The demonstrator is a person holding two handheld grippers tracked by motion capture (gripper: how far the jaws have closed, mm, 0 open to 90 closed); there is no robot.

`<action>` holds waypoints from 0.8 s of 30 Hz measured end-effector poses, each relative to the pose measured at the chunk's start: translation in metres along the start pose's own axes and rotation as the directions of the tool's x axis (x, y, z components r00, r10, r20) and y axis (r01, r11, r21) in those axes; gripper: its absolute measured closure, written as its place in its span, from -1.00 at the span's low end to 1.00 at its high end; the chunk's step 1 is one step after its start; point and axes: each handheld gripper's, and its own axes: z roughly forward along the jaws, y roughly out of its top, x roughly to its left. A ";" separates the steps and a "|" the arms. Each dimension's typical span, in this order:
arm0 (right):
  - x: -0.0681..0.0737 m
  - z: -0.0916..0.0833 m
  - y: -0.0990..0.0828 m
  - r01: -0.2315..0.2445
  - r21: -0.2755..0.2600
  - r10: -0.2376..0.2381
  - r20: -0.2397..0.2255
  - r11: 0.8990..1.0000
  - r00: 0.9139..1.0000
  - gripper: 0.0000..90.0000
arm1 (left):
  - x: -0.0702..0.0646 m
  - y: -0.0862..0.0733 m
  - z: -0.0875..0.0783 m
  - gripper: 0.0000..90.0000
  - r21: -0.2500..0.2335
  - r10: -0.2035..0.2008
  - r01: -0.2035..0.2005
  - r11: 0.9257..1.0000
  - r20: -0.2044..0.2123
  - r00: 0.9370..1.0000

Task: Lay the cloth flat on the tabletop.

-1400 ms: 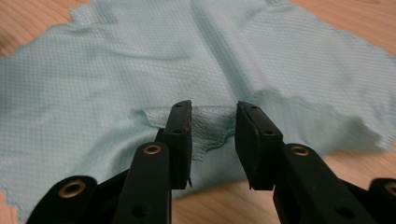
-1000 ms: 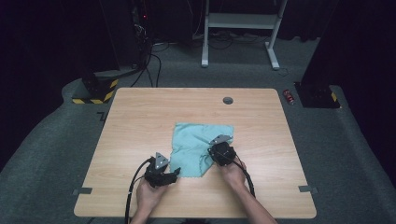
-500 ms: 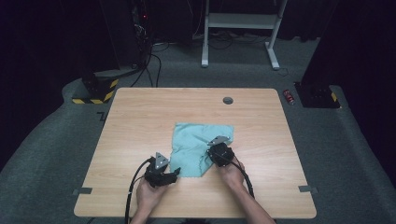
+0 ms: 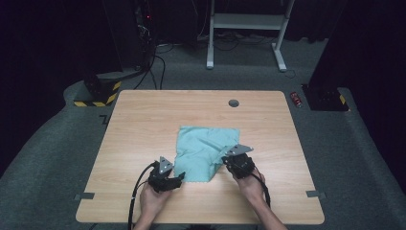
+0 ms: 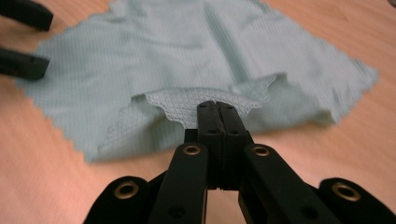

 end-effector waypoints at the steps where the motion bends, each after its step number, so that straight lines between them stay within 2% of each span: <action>1: 0.001 -0.005 -0.007 -0.006 0.002 0.006 0.001 1.000 1.000 1.00 | 0.000 0.000 0.000 -0.19 -0.001 -0.002 0.002 1.000 0.000 1.000; 3: 0.001 -0.014 -0.021 -0.005 0.010 0.005 0.000 1.000 1.000 1.00 | -0.001 0.000 0.000 -0.17 -0.003 -0.001 0.001 1.000 -0.002 1.000; 6: -0.001 -0.023 -0.041 -0.033 0.034 0.033 0.004 0.999 0.999 1.00 | -0.001 0.000 -0.001 -0.16 -0.001 -0.003 0.003 1.000 -0.001 1.000; 10: -0.005 -0.030 -0.056 -0.059 0.057 0.058 0.026 0.997 0.998 0.99 | 0.000 -0.001 -0.002 -0.10 -0.010 -0.019 0.019 1.000 0.007 1.000; 12: -0.007 -0.030 -0.059 -0.073 0.047 0.071 0.037 0.996 0.997 0.98 | 0.001 -0.003 -0.004 -0.02 -0.012 -0.030 0.030 0.999 0.021 0.999; 14: -0.010 -0.029 -0.060 -0.093 0.034 0.091 0.044 0.995 0.995 0.95 | 0.004 -0.003 -0.007 0.07 -0.002 -0.019 0.020 1.000 0.017 1.000; 17: -0.010 -0.030 -0.057 -0.100 -0.015 0.101 0.039 0.995 0.994 0.84 | 0.005 -0.004 -0.012 0.32 0.016 -0.017 0.017 1.000 0.035 0.999; 19: -0.008 -0.028 -0.054 -0.098 -0.026 0.098 0.028 0.995 0.995 0.75 | 0.005 -0.004 -0.013 0.46 0.027 -0.007 0.006 1.000 0.040 0.999; 21: -0.006 -0.024 -0.052 -0.086 -0.023 0.086 0.018 0.996 0.996 0.73 | 0.004 -0.003 -0.014 0.62 0.038 0.005 -0.007 0.999 0.043 0.999; 22: -0.004 -0.022 -0.052 -0.076 -0.013 0.076 0.017 0.997 0.997 0.74 | 0.003 -0.003 -0.014 0.68 0.046 -0.004 0.001 0.999 0.052 0.999; 24: -0.002 -0.015 -0.052 -0.056 0.016 0.056 0.017 0.998 0.998 0.82 | 0.004 -0.001 -0.015 0.82 0.053 0.021 -0.023 0.998 0.048 0.999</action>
